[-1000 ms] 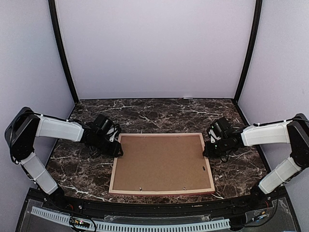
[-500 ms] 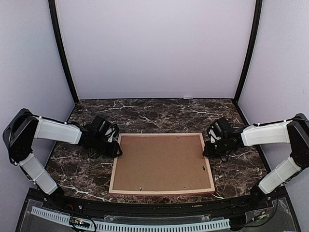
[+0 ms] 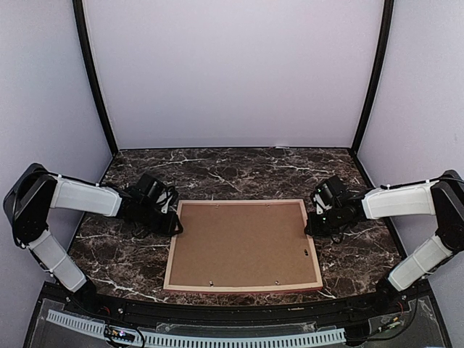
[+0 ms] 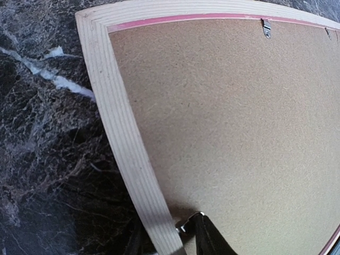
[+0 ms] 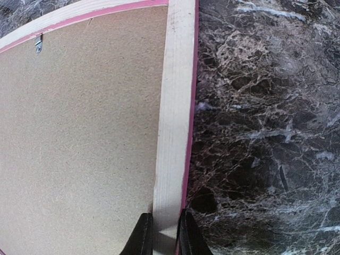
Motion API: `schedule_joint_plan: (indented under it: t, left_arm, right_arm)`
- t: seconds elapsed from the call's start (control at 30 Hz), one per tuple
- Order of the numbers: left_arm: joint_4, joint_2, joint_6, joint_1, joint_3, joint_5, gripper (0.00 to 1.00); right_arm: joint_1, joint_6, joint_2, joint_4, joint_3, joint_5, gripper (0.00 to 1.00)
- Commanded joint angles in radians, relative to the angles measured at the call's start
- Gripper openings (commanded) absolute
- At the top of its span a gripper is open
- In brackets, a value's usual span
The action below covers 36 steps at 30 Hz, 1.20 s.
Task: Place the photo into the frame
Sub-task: Press the fastener onto the backboard.
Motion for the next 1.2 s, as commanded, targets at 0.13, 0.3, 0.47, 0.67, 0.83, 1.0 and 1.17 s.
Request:
schedule_joint_plan:
  t: [0.13,0.3,0.47,0.67,0.83,1.0,1.17]
  left_arm:
    - [-0.059,-0.052,0.004,-0.007,-0.005,0.046,0.52]
    - [-0.078,-0.093,-0.005,-0.007,-0.005,0.052,0.61]
    - [-0.095,-0.123,-0.024,-0.007,-0.040,0.035,0.61]
    - [-0.100,-0.124,-0.032,-0.007,-0.072,0.000,0.50]
    - [-0.075,-0.120,-0.039,-0.007,-0.086,0.029,0.42]
    - [-0.063,-0.113,-0.047,-0.007,-0.096,0.045,0.36]
    - [-0.040,-0.111,-0.085,-0.007,-0.111,0.055,0.32]
  right_arm:
    - [0.001,-0.017,0.000,-0.038,0.005,0.005,0.16]
    - [0.002,-0.016,-0.015,-0.051,0.009,0.008,0.17]
    - [0.002,-0.010,-0.019,-0.050,0.004,0.008,0.18]
    - [0.002,-0.007,-0.036,-0.061,0.009,0.014,0.24]
    - [0.002,-0.005,-0.048,-0.072,0.010,0.017,0.29]
    - [0.003,0.004,-0.078,-0.081,0.002,0.017,0.37]
    - [0.004,0.024,-0.144,-0.075,-0.027,-0.018,0.48]
